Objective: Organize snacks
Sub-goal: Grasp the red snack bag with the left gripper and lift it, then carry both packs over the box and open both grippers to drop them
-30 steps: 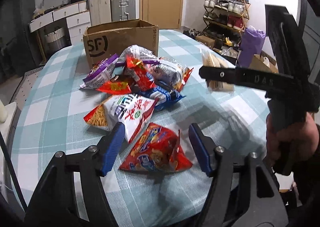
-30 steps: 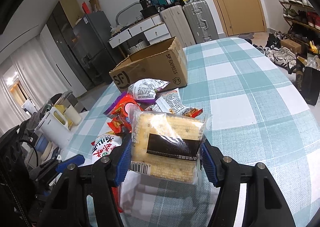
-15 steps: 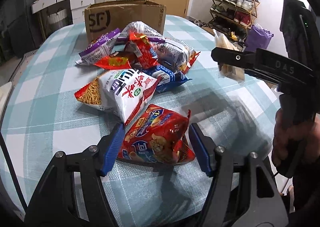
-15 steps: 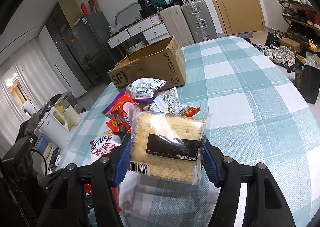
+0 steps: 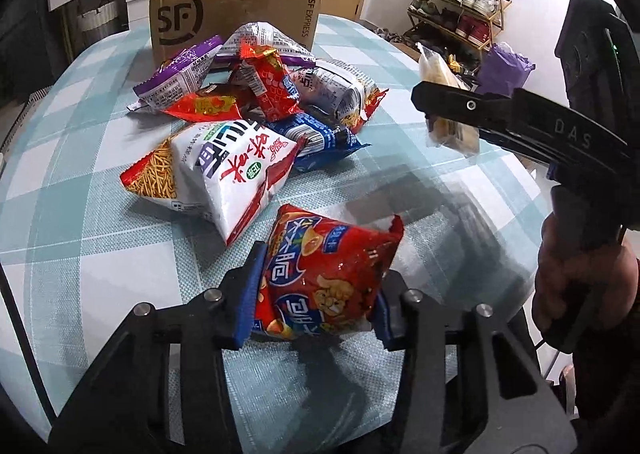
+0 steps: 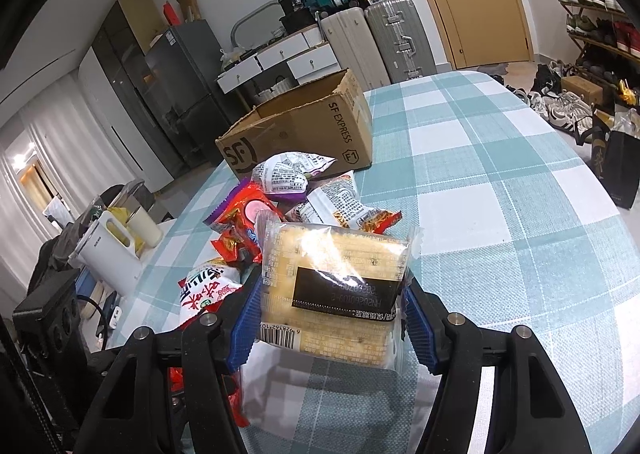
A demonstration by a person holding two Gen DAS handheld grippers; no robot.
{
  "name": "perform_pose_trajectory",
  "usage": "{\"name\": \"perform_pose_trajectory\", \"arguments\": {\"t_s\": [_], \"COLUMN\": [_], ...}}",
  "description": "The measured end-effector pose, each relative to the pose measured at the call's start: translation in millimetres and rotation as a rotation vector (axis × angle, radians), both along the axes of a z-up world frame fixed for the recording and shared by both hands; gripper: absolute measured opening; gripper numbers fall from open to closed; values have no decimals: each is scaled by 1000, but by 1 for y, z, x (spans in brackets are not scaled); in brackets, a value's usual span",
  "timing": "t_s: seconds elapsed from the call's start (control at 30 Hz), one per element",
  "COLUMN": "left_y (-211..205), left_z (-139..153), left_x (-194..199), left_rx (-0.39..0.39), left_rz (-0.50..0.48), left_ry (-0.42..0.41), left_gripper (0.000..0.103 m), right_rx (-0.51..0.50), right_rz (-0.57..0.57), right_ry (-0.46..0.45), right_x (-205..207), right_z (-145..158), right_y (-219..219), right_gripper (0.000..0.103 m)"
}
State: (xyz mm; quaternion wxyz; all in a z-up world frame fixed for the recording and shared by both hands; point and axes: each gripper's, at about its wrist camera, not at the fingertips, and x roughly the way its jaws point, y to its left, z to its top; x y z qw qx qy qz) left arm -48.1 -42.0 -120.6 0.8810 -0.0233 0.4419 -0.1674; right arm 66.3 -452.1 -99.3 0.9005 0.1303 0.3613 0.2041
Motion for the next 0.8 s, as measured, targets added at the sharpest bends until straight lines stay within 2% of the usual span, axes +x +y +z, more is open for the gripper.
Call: {"name": "perform_pose_trajectory", "arguments": {"t_s": [0.27,0.47,0.8], "left_y": [3,14,41], "left_z": [24,61,119], "left_x": [-4,5,52], "left_rx": [-26,-62,-92], "left_rz": [-10,9,58], "left_ry": [-57,-123,-200], "left_gripper": [43,43,43], "right_rx": [-6,-8,-14], "right_rz": [6,29,136], "right_ry": [-11,-26,-91], "right_x": [-2,-1,15], "right_z": [6,16,56], "right_y": [3,9,31], "right_gripper": [65,65,65]}}
